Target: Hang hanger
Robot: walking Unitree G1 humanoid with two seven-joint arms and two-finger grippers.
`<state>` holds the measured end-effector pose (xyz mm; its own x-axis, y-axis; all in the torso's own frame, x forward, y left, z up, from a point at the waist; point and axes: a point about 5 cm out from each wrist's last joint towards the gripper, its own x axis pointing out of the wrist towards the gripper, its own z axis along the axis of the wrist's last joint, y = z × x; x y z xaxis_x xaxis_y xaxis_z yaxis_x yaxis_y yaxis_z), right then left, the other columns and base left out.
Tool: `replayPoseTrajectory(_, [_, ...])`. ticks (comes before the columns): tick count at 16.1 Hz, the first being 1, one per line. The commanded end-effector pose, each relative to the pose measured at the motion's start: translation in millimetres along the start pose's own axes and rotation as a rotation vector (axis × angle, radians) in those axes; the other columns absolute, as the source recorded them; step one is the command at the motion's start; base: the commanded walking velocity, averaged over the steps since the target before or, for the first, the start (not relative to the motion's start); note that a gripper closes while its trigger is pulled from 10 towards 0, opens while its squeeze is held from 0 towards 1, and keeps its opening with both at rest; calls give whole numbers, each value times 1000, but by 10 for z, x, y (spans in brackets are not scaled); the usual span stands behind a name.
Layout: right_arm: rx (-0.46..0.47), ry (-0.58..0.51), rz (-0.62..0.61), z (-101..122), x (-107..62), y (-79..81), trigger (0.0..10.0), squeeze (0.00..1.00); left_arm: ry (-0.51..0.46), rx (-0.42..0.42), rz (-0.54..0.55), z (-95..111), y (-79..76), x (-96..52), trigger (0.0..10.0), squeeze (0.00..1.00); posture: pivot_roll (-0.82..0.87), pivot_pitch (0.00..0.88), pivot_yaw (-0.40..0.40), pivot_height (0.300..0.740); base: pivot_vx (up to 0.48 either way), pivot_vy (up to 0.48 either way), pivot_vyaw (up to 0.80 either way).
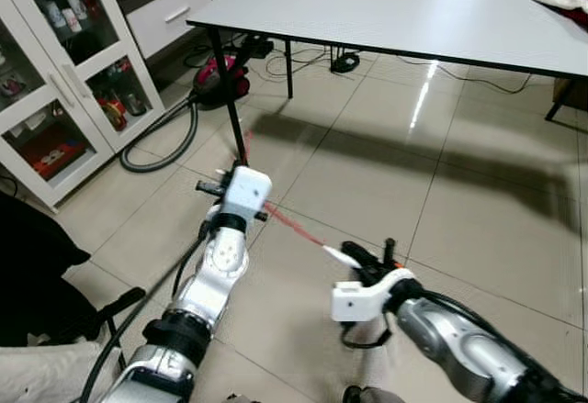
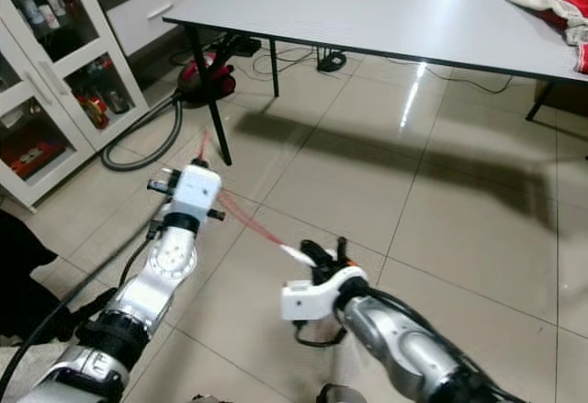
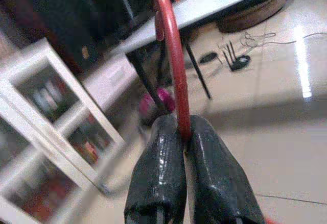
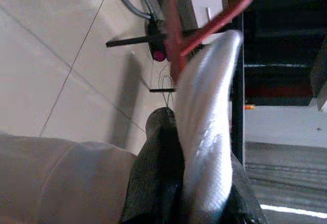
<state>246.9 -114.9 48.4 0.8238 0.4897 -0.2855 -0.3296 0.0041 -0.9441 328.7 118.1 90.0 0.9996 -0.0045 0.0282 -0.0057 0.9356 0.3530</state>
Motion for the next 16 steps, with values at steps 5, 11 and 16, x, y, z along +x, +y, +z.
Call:
replayPoseTrajectory(5, [793,245,-32,-237,11,177,0,0,90,-202,-163,-171,-135,-117,10000,0,-157,63,75,740,0,0,0])
replayPoseTrajectory(11, [1873,149,72,-92,-6,211,0,0,-209,154,-266,-69,-182,-336,10000,0,-151,57,65,740,0,0,0])
replayPoseTrajectory(16, [2106,6,139,-270,-149,44,0,0,-438,341,-253,181,-173,-334,10000,0,-149,63,66,740,0,0,0])
